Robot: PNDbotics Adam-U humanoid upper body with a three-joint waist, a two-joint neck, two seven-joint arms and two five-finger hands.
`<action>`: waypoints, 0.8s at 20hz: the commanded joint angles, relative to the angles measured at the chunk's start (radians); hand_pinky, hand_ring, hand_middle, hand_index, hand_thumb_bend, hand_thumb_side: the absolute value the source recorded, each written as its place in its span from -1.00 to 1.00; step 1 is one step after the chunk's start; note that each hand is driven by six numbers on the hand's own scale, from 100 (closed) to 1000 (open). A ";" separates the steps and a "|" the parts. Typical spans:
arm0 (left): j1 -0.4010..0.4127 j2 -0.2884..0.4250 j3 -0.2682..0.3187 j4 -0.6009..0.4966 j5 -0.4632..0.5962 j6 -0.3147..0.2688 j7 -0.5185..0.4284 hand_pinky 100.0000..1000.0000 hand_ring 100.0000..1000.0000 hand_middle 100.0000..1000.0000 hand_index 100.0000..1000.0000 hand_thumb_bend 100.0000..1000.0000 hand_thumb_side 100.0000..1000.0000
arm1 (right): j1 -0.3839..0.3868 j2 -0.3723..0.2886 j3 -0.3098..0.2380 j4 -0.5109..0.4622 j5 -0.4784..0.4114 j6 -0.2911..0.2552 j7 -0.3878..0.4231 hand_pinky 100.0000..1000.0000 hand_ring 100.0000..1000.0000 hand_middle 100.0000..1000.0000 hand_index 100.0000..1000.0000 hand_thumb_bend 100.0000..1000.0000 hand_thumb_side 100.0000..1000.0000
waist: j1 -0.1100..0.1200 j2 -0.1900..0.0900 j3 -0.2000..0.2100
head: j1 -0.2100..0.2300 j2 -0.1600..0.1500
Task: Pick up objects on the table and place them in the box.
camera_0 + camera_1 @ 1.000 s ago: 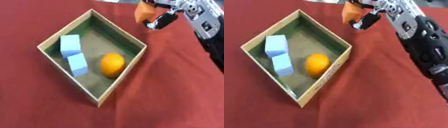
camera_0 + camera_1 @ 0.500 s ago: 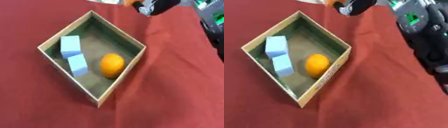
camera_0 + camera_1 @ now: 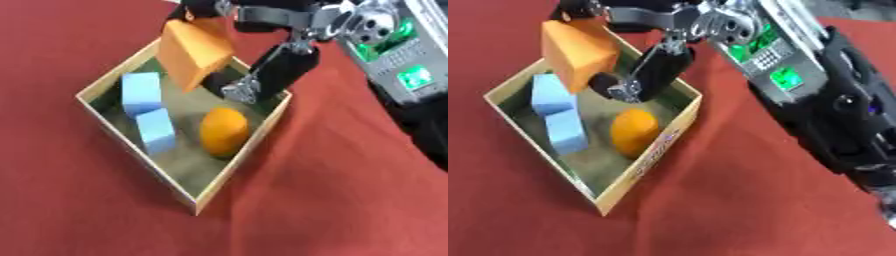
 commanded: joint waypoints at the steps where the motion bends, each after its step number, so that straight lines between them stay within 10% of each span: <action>1: -0.007 0.010 0.000 -0.015 0.001 0.002 -0.001 0.86 0.54 0.34 0.67 -0.86 0.51 | -0.008 0.022 0.022 0.045 0.055 -0.016 0.002 0.61 0.63 0.10 0.53 -1.00 -0.62 | -0.011 -0.035 0.002 | -0.005 0.005; 9: -0.005 0.004 0.000 -0.015 0.002 0.005 -0.003 0.86 0.54 0.33 0.67 -0.86 0.51 | 0.024 0.082 0.078 0.207 0.184 -0.073 -0.058 0.61 0.65 0.14 0.56 -1.00 -0.56 | -0.009 -0.033 0.007 | -0.009 0.007; 16: -0.004 0.001 0.000 -0.015 0.002 0.007 -0.005 0.86 0.54 0.33 0.67 -0.86 0.52 | 0.033 0.098 0.102 0.234 0.200 -0.153 -0.016 0.73 0.87 0.58 0.85 -0.76 -0.54 | -0.008 -0.032 0.006 | -0.010 0.008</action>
